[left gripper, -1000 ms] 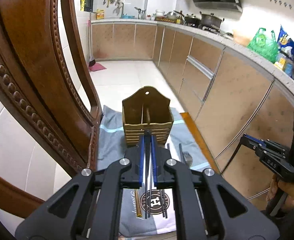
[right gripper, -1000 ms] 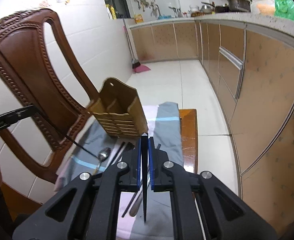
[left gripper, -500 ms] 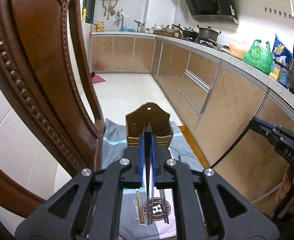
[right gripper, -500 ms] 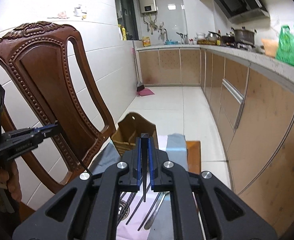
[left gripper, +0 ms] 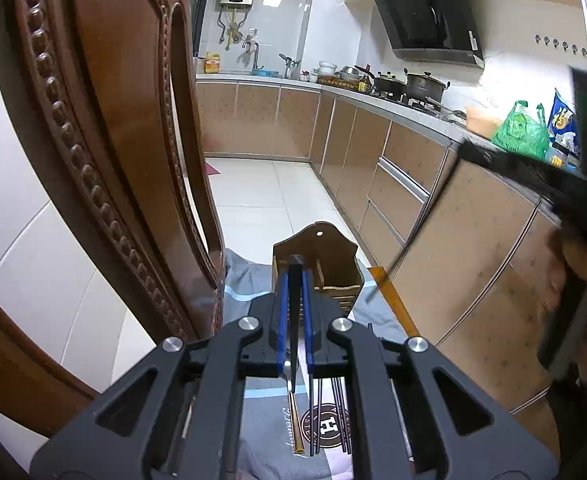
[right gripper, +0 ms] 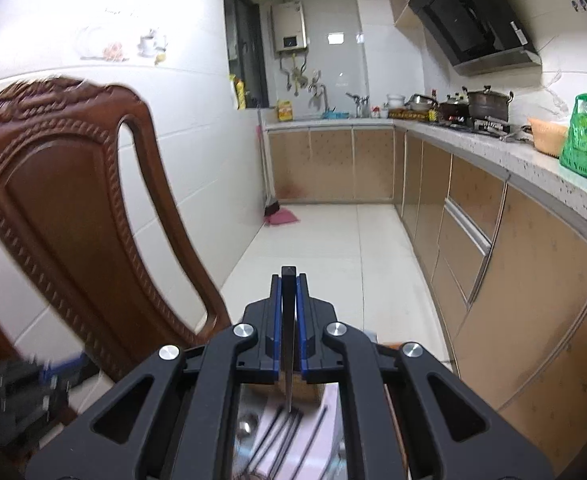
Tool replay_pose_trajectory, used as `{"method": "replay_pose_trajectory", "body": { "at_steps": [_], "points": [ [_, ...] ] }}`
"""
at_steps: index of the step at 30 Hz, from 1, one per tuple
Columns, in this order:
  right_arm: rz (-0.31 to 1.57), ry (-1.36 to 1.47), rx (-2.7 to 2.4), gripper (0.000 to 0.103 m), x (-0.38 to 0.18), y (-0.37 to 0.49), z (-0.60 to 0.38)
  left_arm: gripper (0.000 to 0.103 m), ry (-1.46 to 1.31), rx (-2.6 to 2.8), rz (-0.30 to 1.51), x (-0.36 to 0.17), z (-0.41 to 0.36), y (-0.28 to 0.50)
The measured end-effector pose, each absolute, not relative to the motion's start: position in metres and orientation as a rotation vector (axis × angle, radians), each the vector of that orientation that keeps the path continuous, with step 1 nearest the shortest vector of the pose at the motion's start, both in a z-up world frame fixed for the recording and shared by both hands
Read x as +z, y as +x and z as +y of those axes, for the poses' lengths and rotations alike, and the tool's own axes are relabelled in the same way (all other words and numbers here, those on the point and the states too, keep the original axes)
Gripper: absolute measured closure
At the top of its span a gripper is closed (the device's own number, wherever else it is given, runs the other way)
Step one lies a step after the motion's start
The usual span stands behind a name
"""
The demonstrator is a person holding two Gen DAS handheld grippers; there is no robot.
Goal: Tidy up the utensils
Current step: 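Lift chopsticks, insert the right tool's chopstick into the wooden holder while left carries its own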
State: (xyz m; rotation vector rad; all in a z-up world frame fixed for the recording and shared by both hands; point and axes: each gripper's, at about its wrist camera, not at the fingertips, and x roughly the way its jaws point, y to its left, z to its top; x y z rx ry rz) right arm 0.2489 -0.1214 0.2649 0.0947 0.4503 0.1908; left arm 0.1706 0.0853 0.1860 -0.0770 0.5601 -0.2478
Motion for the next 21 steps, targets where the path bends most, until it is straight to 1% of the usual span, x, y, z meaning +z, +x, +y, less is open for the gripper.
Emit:
{"method": "replay_pose_trajectory", "body": {
  "at_steps": [2, 7, 12, 13, 14, 15, 16, 17, 19, 21],
  "points": [
    [0.432, 0.102, 0.167, 0.096, 0.264, 0.263, -0.117, 0.097, -0.078, -0.249, 0.559, 0.186, 0.087, 0.171],
    [0.429, 0.109, 0.113, 0.096, 0.241, 0.299, -0.107, 0.096, -0.077, -0.25, 0.569, 0.182, 0.089, 0.175],
    [0.492, 0.179, 0.126, 0.095, 0.192, 0.329, -0.113, 0.097, -0.086, -0.24, 0.58, 0.179, 0.09, 0.181],
    [0.517, 0.193, 0.141, 0.092, 0.182, 0.334, -0.115, 0.097, -0.09, -0.24, 0.58, 0.179, 0.09, 0.182],
    [0.55, 0.21, 0.156, 0.08, 0.169, 0.338, -0.121, 0.097, -0.093, -0.24, 0.582, 0.179, 0.09, 0.183],
    [0.556, 0.218, 0.16, 0.07, 0.164, 0.337, -0.124, 0.097, -0.095, -0.24, 0.583, 0.178, 0.09, 0.184],
    [0.54, 0.238, 0.157, 0.045, 0.157, 0.328, -0.134, 0.097, -0.096, -0.24, 0.585, 0.177, 0.089, 0.185],
    [0.501, 0.266, 0.144, 0.027, 0.152, 0.314, -0.145, 0.097, -0.098, -0.238, 0.587, 0.177, 0.089, 0.185],
    [0.438, 0.314, 0.134, 0.018, 0.145, 0.281, -0.166, 0.097, -0.101, -0.232, 0.586, 0.175, 0.089, 0.186],
    [0.408, 0.348, 0.152, 0.013, 0.132, 0.246, -0.185, 0.097, -0.106, -0.229, 0.58, 0.173, 0.088, 0.187]
  ]
}}
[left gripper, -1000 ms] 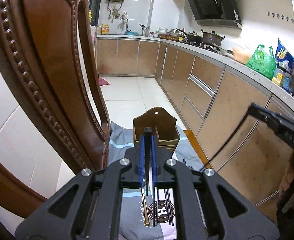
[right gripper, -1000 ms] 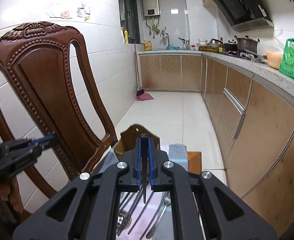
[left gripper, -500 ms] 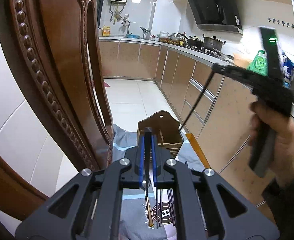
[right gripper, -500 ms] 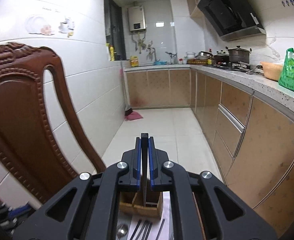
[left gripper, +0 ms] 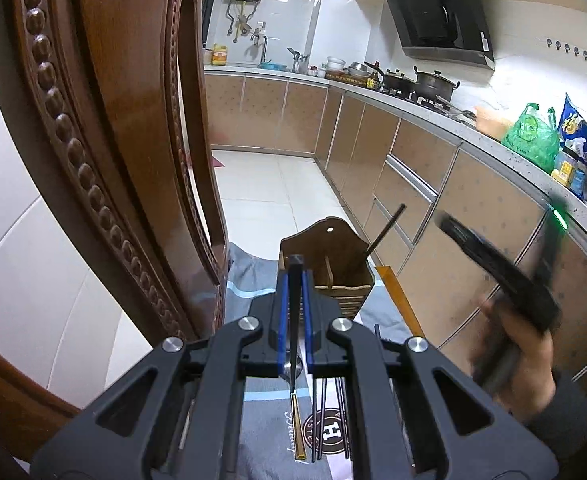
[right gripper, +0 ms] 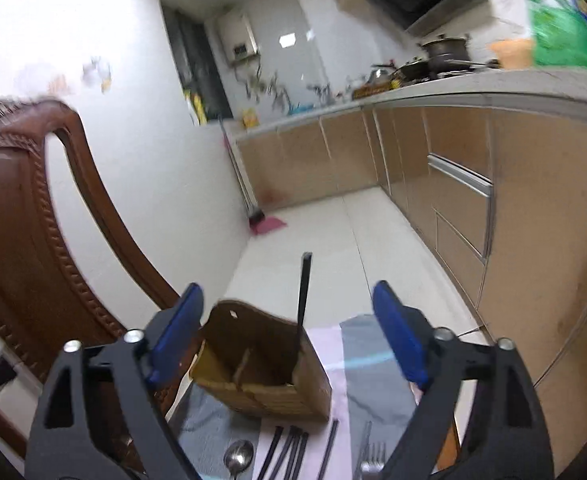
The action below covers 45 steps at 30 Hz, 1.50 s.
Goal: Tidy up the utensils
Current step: 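Lift chopsticks, insert the right tool's chopstick into the wooden holder while left carries its own, then lower the left tool's chopstick into the wooden holder and open the left tool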
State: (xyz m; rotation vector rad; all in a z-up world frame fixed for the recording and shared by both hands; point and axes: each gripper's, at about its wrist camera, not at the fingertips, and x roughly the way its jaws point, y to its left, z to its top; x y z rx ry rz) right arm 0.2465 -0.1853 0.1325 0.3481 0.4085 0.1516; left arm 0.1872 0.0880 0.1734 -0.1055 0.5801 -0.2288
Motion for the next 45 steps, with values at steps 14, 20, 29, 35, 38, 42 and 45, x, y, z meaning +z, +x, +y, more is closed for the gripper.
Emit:
{"method": "replay_pose_trajectory", "body": {
  "at_steps": [14, 20, 29, 35, 38, 42, 45],
  "points": [
    [0.486, 0.423, 0.092, 0.008, 0.049, 0.186, -0.236, 0.096, -0.199, -0.208, 0.447, 0.221, 0.081, 0.207],
    [0.468, 0.442, 0.097, 0.008, 0.05, 0.186, -0.257, 0.096, -0.198, -0.174, 0.405, 0.246, 0.068, 0.249],
    [0.473, 0.474, 0.102, 0.008, 0.052, 0.187, -0.268, 0.096, -0.193, -0.163, 0.454, 0.216, 0.045, 0.319],
    [0.491, 0.469, 0.12, 0.008, 0.051, 0.193, -0.263, 0.058, -0.147, -0.194, 0.606, 0.148, 0.031, 0.356],
    [0.498, 0.455, 0.129, 0.008, 0.052, 0.195, -0.258, 0.026, -0.084, -0.205, 0.62, 0.122, 0.027, 0.335],
    [0.517, 0.431, 0.15, 0.008, 0.052, 0.194, -0.249, 0.012, 0.053, -0.221, 0.64, 0.097, 0.02, 0.268],
    [0.548, 0.395, 0.153, 0.008, 0.05, 0.192, -0.241, 0.009, 0.1, -0.216, 0.677, 0.078, 0.019, 0.22]
  ]
}}
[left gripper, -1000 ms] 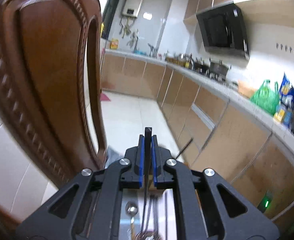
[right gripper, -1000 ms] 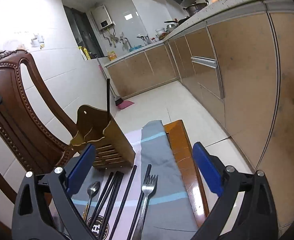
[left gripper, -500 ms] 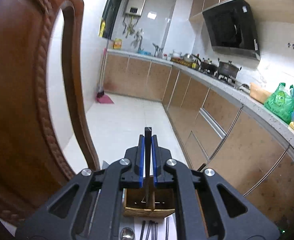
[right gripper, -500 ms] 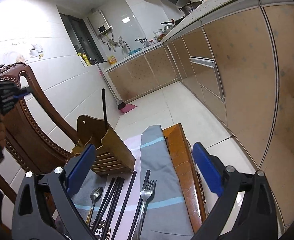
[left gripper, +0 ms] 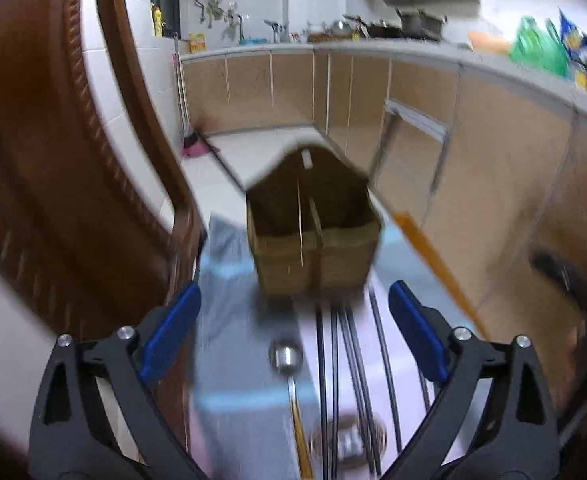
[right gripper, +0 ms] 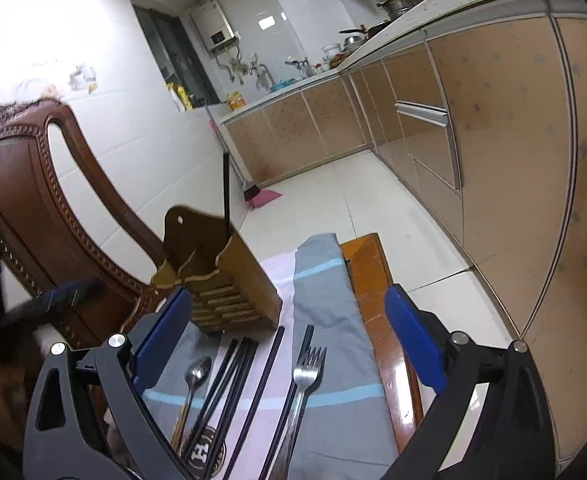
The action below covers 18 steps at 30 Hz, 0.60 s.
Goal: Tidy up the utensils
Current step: 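Lower the left tool's chopstick into the wooden holder and open the left tool, then move both tools back over the remaining utensils on the cloth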
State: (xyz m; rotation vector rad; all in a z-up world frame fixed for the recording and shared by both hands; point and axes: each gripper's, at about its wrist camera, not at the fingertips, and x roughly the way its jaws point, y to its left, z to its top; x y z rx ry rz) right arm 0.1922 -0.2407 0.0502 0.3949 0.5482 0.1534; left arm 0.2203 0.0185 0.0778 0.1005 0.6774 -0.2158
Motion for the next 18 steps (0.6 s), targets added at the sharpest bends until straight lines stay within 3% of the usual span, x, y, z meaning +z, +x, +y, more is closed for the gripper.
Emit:
{"method": "replay_pose_trajectory", "body": {
  "at_steps": [9, 18],
  "points": [
    [0.651, 0.317, 0.192, 0.008, 0.042, 0.16, -0.218, 0.009, 0.039, -0.156, 0.848, 0.014, 0.032, 0.148],
    [0.708, 0.256, 0.218, 0.008, 0.026, 0.107, -0.194, 0.009, 0.021, -0.183, 0.852, 0.008, 0.031, 0.12]
  ]
}}
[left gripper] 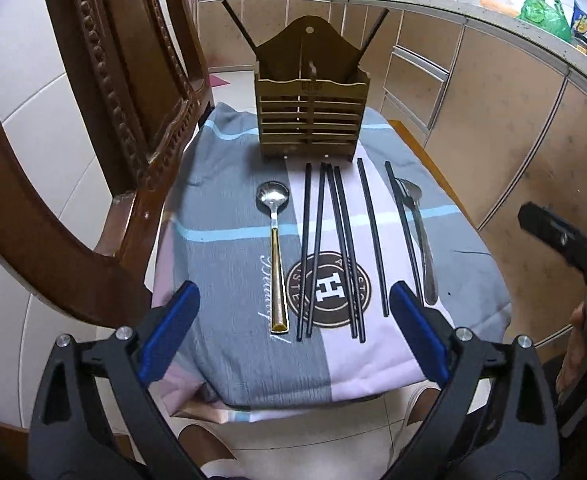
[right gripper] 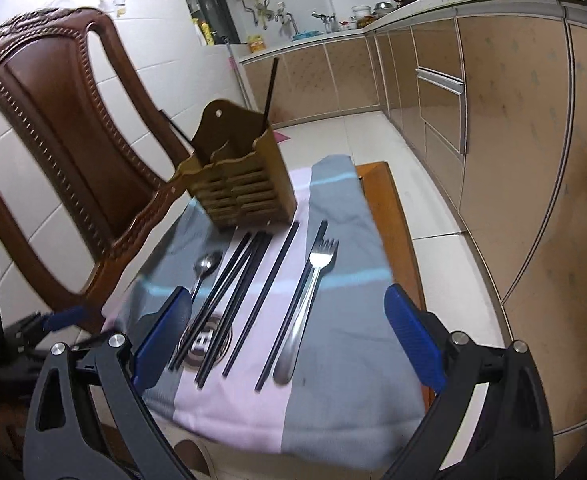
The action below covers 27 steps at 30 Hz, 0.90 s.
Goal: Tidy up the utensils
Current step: 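Move both tools back over the remaining utensils on the cloth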
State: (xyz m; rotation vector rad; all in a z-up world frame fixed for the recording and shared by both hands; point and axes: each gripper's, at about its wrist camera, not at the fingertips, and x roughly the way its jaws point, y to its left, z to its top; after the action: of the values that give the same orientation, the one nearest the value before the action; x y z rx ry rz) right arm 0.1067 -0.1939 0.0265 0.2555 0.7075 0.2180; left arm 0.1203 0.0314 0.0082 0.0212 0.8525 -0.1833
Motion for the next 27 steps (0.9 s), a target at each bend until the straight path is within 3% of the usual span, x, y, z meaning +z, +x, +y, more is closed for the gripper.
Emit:
{"method": "replay_pose_trajectory", "body": {
  "at_steps": [27],
  "points": [
    [0.719, 0.245, 0.224, 0.008, 0.024, 0.0988, -0.1922, 0.009, 0.016, -0.186, 0.844, 0.0087, 0.0275, 0.1227]
  ]
}}
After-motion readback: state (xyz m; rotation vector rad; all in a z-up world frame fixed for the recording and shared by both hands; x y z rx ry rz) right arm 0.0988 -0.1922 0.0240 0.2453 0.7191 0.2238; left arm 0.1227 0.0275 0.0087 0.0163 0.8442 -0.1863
